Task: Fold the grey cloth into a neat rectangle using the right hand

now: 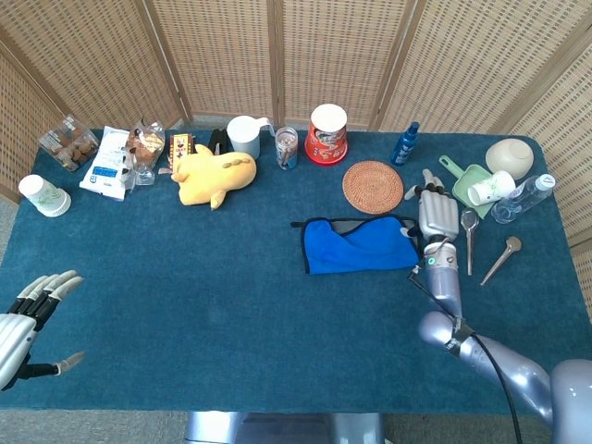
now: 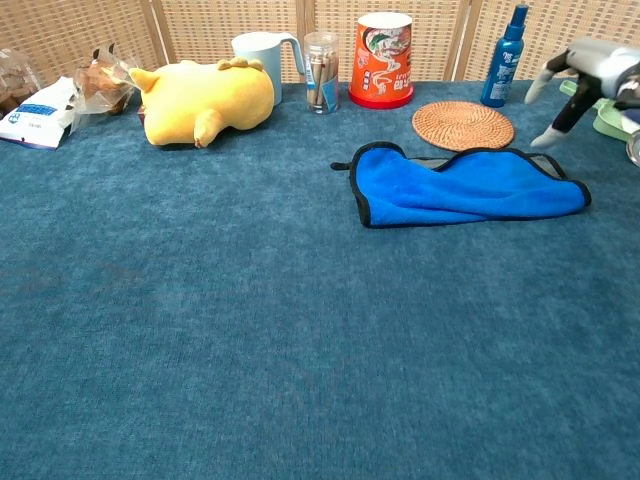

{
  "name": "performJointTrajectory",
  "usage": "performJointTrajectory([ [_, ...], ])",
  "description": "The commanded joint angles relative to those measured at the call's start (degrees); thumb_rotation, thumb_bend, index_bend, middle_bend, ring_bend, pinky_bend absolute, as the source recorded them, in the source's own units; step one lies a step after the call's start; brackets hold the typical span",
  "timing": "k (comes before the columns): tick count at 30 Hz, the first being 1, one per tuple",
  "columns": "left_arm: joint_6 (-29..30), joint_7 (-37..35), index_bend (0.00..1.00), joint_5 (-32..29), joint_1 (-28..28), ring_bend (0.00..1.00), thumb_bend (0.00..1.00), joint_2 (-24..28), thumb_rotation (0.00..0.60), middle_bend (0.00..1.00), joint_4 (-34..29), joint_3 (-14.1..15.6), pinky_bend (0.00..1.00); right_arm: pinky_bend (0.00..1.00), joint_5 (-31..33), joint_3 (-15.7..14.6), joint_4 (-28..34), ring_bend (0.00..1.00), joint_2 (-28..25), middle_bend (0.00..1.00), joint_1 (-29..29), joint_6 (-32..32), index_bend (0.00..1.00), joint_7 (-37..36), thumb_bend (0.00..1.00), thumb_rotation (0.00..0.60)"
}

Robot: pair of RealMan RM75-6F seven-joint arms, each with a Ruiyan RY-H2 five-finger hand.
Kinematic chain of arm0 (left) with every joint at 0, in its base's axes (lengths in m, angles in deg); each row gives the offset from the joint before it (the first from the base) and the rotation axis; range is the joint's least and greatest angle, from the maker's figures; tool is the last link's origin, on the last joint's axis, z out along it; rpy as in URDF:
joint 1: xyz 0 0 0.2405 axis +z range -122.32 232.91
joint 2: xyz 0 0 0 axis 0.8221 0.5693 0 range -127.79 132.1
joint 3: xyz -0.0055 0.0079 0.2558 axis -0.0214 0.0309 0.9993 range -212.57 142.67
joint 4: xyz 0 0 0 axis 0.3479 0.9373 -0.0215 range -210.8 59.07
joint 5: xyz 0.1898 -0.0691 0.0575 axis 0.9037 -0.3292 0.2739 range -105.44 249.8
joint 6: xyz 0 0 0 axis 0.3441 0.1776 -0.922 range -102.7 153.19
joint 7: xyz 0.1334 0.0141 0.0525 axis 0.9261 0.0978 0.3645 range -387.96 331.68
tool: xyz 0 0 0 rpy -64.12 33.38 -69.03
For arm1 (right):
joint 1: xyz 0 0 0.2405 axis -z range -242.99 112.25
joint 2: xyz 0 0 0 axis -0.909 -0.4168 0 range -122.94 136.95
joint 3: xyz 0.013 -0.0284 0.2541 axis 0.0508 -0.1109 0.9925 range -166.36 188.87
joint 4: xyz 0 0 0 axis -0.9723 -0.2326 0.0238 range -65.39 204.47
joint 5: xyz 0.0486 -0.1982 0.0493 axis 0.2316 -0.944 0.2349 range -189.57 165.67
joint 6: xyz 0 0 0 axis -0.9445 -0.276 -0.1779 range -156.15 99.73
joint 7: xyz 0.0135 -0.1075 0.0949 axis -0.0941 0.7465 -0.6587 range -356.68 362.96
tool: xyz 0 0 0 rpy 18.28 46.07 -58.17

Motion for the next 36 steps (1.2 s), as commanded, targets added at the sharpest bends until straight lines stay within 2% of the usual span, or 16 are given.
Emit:
performJointTrajectory([
  [1, -0.15, -0.11, 0.07, -0.14, -0.09, 0.00, 0.24, -0.01, 0.600, 0.00, 0.06, -0.05, 0.06, 0.27, 0.17, -0.55, -1.02, 0.00, 1.74, 0.00, -0.97, 0.20, 0.36, 0.40, 0.13, 0.600],
  [13, 0.24, -0.86, 0.07, -0.41, -0.01, 0.00, 0.24, 0.17, 0.600, 0.00, 0.28, -0.20, 0.06, 0.27, 0.42, -0.96, -5.58, 0.00, 6.18, 0.00, -3.36, 0.73, 0.36, 0.75, 0.13, 0.600],
  [18, 0.19, -1.11, 0.07, -0.69, -0.05, 0.00, 0.24, 0.21, 0.600, 0.00, 0.36, -0.30, 0.06, 0.27, 0.80, -0.74, -9.25, 0.00, 8.76, 0.00, -4.60, 1.88, 0.38, 0.43, 0.13, 0.600],
  [28, -0.33, -1.18, 0.07, -1.58, -0.27, 0.00, 0.24, 0.10, 0.600, 0.00, 0.46, -0.60, 0.06, 0.27, -0.24, -0.58, -13.39, 0.00, 11.05, 0.00, -5.60, 3.34, 0.49, -0.81, 0.15, 0.600],
  [36, -0.66, -0.98, 0.07, -1.85, -0.36, 0.00, 0.24, 0.03, 0.600, 0.00, 0.39, -0.65, 0.06, 0.27, -1.48, -0.50, -15.19, 0.00, 11.79, 0.00, -5.81, 3.85, 0.51, -1.81, 0.28, 0.600],
])
